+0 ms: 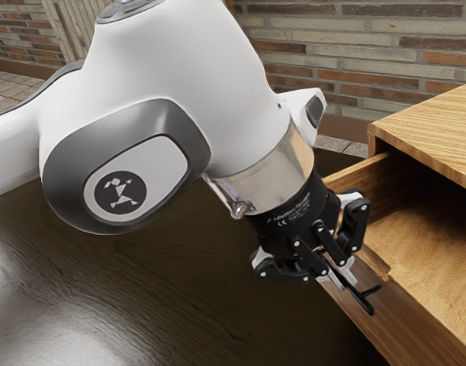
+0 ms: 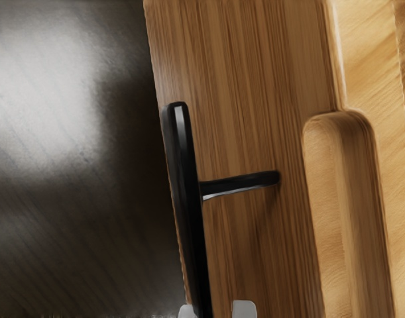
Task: Pull the drawer handle with one arm to open the drawer
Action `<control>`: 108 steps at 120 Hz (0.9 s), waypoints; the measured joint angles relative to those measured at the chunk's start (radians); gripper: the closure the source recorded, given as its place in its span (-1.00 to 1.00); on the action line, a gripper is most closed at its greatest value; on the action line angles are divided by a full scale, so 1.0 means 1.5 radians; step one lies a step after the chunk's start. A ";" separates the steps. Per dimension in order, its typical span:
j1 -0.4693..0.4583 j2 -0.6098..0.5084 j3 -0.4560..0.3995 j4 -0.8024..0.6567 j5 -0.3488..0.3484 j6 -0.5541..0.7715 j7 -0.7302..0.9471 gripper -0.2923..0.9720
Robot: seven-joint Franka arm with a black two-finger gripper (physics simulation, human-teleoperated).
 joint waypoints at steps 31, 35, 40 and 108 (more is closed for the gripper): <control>0.005 -0.045 0.001 -0.044 -0.013 0.007 0.000 0.70; 0.006 -0.051 0.001 -0.050 -0.015 0.008 0.000 0.70; 0.007 -0.057 0.001 -0.056 -0.017 0.009 0.000 0.70; 0.011 -0.129 0.000 -0.123 -0.038 0.011 0.000 0.71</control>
